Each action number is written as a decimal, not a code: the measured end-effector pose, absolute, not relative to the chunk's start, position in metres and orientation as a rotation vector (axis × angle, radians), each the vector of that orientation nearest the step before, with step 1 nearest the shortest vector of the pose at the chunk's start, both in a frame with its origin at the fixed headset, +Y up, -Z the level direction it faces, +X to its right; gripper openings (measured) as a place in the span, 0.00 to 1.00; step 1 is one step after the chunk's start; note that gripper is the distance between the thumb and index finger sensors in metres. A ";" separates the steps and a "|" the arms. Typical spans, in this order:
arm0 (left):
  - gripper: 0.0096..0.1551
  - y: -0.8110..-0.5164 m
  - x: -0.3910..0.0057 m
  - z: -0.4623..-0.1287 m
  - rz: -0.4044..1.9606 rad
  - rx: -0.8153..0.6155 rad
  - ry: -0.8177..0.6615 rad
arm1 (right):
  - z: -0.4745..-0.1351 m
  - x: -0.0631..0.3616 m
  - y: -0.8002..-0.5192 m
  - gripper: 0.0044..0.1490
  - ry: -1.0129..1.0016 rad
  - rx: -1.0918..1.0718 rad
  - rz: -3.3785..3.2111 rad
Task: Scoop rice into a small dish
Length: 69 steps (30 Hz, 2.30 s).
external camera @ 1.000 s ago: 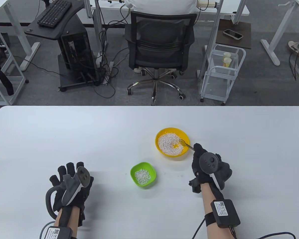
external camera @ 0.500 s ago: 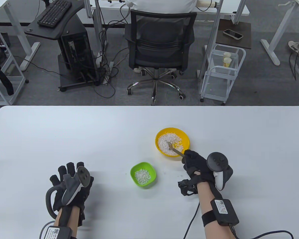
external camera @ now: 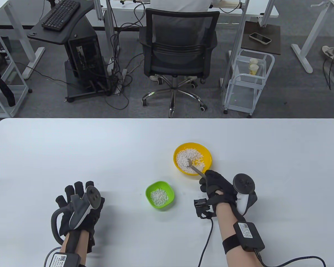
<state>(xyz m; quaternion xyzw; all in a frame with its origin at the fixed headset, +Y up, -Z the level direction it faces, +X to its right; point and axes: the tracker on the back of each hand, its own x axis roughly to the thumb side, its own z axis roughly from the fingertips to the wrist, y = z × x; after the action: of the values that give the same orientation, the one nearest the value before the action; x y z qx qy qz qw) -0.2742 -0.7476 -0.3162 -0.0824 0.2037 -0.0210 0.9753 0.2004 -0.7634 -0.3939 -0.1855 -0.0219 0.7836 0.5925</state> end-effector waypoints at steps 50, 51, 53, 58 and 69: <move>0.43 -0.747 -0.272 -0.316 -0.036 -0.167 0.401 | -0.382 0.137 -0.701 0.25 -0.087 0.412 2.555; 0.43 -0.747 -0.272 -0.316 -0.036 -0.168 0.401 | -0.381 0.136 -0.700 0.25 -0.117 0.433 2.560; 0.43 -0.747 -0.272 -0.316 -0.039 -0.167 0.402 | -0.376 0.133 -0.695 0.25 -0.218 0.500 2.596; 0.43 -0.748 -0.271 -0.317 -0.048 -0.174 0.404 | -0.368 0.124 -0.691 0.25 -0.374 0.649 2.711; 0.43 -0.747 -0.270 -0.317 -0.054 -0.167 0.402 | -0.366 0.168 -0.671 0.25 -0.760 0.210 2.506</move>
<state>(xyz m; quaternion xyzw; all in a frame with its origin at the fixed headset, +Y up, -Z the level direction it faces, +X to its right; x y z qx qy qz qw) -0.2698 -0.7474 -0.3167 -0.0829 0.1995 -0.0266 0.9760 0.1675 -0.6714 -0.3655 0.0772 -0.2797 0.9226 0.2544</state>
